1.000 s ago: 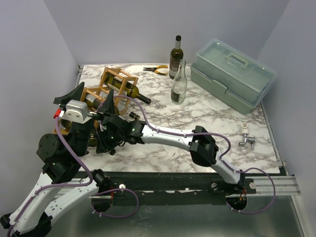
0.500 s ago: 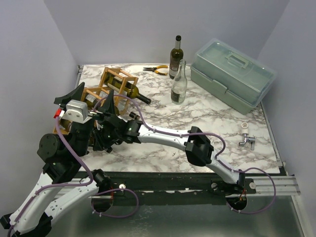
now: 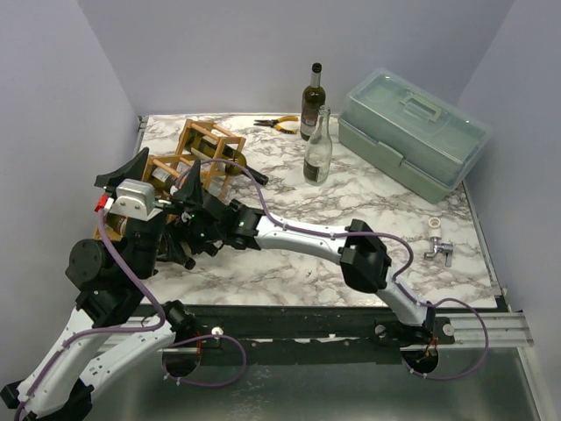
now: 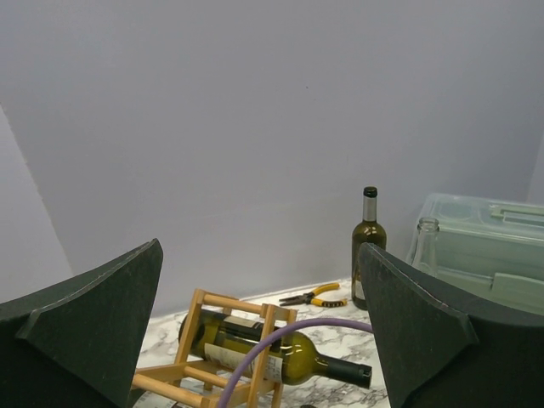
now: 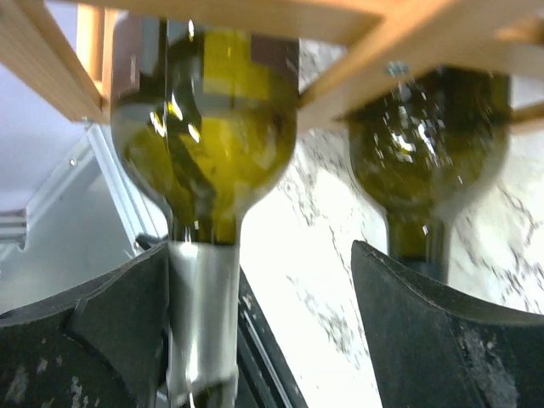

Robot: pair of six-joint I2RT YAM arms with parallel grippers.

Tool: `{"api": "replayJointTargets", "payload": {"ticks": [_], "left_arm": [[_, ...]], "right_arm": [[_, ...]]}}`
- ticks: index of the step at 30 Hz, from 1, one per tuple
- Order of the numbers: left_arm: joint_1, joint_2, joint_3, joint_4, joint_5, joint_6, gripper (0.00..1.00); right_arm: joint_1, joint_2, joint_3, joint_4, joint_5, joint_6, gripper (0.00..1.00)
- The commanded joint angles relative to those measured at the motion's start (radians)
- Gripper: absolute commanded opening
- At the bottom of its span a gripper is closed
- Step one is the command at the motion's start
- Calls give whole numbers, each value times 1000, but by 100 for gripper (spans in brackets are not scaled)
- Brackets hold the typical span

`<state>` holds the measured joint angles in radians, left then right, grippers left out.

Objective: Put the wine bottle on the wine rack

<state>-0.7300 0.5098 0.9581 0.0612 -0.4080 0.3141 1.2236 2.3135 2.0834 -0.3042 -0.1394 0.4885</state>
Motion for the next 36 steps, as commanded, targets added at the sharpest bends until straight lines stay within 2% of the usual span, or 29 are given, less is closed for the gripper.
{"api": "replayJointTargets", "payload": {"ticks": [1,8,14,22,26,31,36], "left_arm": [[23,-38,-9,21,-18,-16,99],[41,-44,-43,71,-47,-14,99],[53,-4,-59,75,-47,-31,99],[73,79,-88,95,-24,-45,99],[72,117,-117,114,-9,-56,99],[73,167,-127,119,24,-88,99],[72,205,-130,117,87,-139,99]], "right_arm": [[1,-160,-118,36,26,-30,88],[1,-430,-423,130,3,-79,93],[-15,-649,-611,114,159,-144,95],[-204,-817,-734,66,348,-137,94],[-351,-834,-718,1,434,-91,95],[-508,-783,-622,-62,529,-87,97],[-628,-699,-532,-51,527,-108,98]]}}
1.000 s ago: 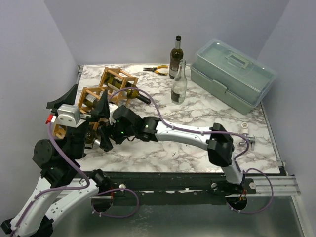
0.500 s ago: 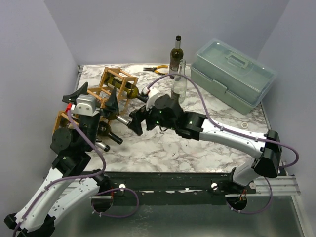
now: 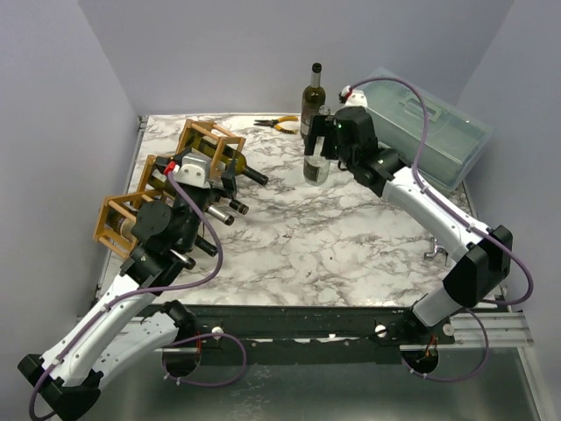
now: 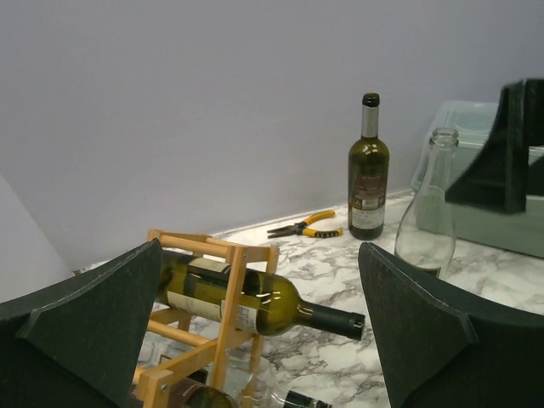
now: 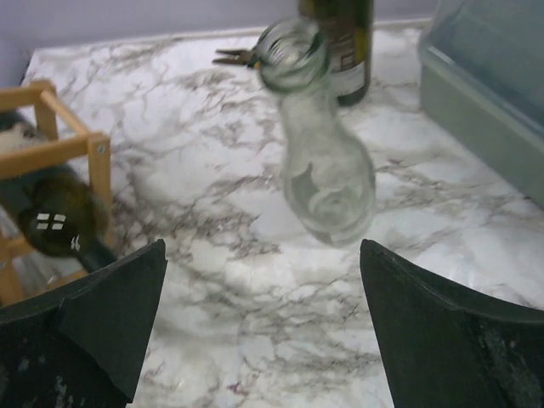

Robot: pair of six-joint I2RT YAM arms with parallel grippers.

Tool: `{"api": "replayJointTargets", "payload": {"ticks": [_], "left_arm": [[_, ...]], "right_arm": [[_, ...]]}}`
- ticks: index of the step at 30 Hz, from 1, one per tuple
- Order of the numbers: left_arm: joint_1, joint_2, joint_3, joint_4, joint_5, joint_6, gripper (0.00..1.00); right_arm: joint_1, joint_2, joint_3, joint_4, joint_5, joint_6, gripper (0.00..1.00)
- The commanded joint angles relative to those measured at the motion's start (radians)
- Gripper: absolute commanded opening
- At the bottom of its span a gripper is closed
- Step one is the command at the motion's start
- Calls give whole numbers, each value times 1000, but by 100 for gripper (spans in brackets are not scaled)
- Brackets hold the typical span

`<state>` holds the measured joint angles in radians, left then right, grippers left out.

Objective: Put the wine bottle on the wine rack

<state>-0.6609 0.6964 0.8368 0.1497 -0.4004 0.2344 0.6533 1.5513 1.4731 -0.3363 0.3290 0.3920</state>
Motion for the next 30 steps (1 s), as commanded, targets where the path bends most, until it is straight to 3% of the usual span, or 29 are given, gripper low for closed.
{"api": "replayJointTargets", "payload": {"ticks": [1,8,15,18,21,30], "left_arm": [[3,23,-11,29,89,-67,99],[3,55,-11,28,114,-81,99],[0,55,-11,28,122,-82,99],[0,57,-11,27,120,-78,99],[0,61,-13,29,117,-72,99],[1,89,-8,27,144,-85,99]], "right_arm": [[-74,88,100,-17,52,-20,99],[-124,293,335,-34,98,-97,98],[-139,441,500,-49,134,-132,91],[-140,469,510,-41,133,-132,81],[-140,470,489,-20,132,-136,64],[-139,356,291,126,99,-198,30]]}}
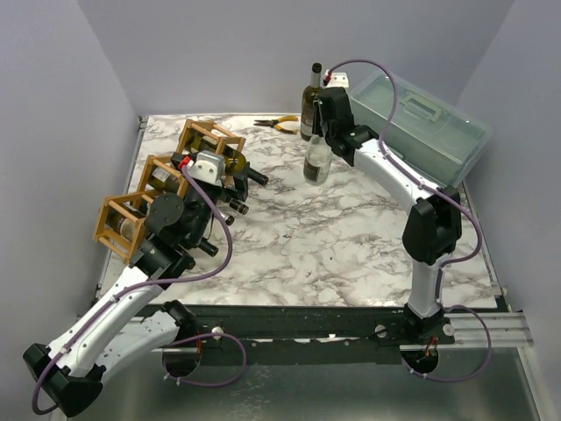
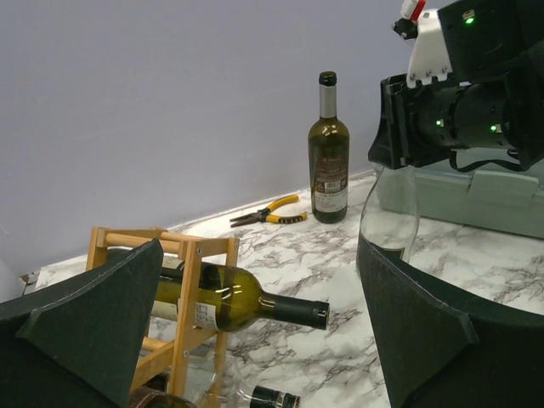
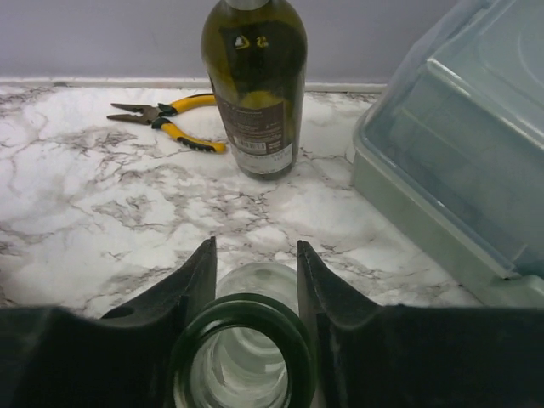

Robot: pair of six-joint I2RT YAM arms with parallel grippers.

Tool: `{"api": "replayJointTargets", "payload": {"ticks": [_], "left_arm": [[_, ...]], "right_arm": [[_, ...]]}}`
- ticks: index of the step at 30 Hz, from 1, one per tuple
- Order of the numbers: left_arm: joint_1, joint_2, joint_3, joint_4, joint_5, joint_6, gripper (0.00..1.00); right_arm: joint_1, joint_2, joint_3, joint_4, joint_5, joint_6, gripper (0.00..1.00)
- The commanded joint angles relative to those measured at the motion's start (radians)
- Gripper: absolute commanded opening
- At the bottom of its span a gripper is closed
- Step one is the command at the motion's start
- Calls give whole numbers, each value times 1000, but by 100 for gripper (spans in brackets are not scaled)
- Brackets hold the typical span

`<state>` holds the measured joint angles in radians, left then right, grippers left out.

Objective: Put the wine bottle on the wine rack

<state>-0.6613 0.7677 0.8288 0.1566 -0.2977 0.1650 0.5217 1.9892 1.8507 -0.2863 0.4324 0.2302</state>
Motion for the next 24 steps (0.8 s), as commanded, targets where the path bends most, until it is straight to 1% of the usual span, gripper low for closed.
{"api": "replayJointTargets", "payload": {"ticks": [1,4,6,11,18,24], "left_arm": [[1,22,0,20,50,-18,99],[0,37,1,19,64,-24,99],[0,47,3,16,78,-33,99],[0,94,15,10,130,-96,99],[-4,198,47,-6,289,-254,99],[-47,298,61,10,434,-317,99]], "right_arm": [[-8,-96,-110,93,-7,-46,24],[-8,-145,-158,118,-11,-51,8],[-8,-190,-199,132,-28,-47,1],[-8,-335,-323,132,-89,15,0],[-9,-585,-510,106,-195,160,0],[-9,-776,-635,89,-251,311,0]]}}
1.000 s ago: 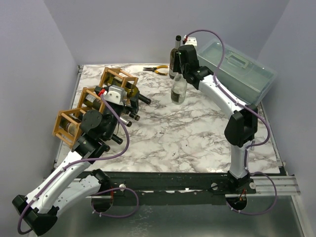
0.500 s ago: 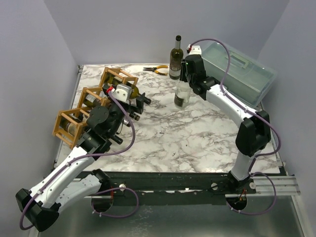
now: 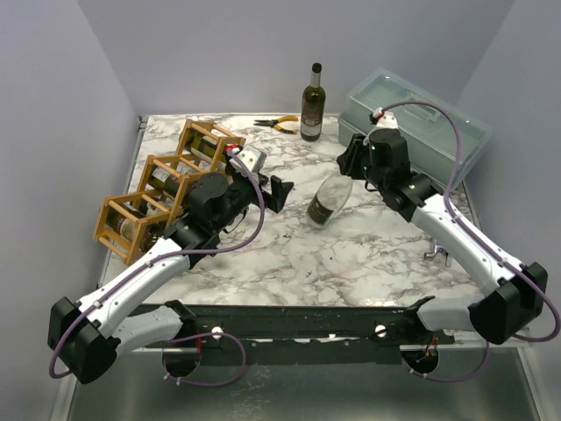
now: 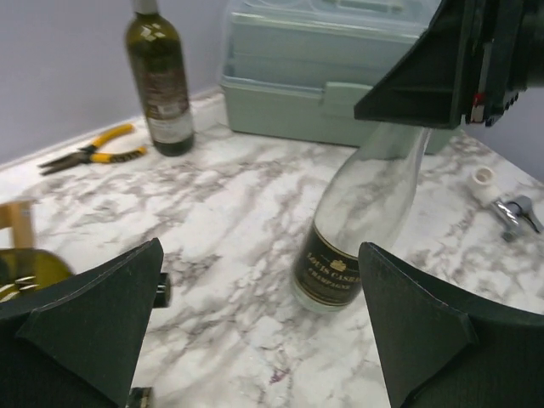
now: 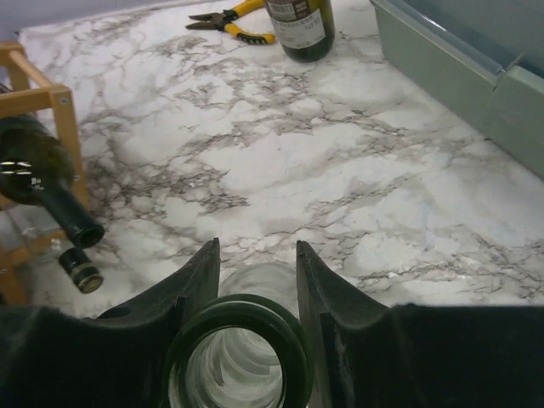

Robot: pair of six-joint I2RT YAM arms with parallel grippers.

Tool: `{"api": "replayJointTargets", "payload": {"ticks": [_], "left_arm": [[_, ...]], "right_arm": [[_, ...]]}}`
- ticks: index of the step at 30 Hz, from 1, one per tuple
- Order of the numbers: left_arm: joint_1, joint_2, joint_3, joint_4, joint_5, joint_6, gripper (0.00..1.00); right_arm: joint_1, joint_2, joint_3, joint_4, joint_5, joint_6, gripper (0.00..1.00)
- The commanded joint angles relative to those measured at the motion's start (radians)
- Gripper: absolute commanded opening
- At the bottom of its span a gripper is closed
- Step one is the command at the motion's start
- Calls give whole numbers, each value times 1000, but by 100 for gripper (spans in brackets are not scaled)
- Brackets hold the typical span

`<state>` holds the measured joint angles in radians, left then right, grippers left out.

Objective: Put the wine bottle on the wine rack

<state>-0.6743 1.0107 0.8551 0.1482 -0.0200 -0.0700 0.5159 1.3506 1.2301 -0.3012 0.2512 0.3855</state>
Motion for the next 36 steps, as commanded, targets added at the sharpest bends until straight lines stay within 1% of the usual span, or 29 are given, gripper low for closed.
{"api": "replayJointTargets", "payload": {"ticks": [1,8,12,15,19,22,24,28,34,35,36], "left_arm": [[-43,76,39,20,181,-88,99],[-120,165,47,49,333,-97,99],[-163,200,44,36,332,-49,99],[-191,219,48,13,299,-2,99],[-207,270,89,-56,183,40,99],[-212,296,96,-66,167,65,99],[-221,311,96,-72,173,109,99],[-267,348,97,-104,135,179,99],[-320,370,95,-134,-12,248,99],[-325,368,95,-134,-29,252,98],[-324,366,96,-135,-38,255,93]], "right_arm": [[-2,-163,-27,103,-83,173,0],[-2,-267,-66,77,-175,268,0],[-3,-315,-80,56,-206,300,0],[-2,-341,-78,36,-218,311,0],[-2,-352,-74,6,-272,337,0],[-2,-361,-93,11,-307,364,0],[-2,-366,-103,20,-329,374,0],[-3,-361,-89,15,-345,378,0],[-2,-379,-73,9,-372,409,0],[-3,-386,-75,7,-376,415,0],[-2,-392,-74,3,-378,415,0]]}}
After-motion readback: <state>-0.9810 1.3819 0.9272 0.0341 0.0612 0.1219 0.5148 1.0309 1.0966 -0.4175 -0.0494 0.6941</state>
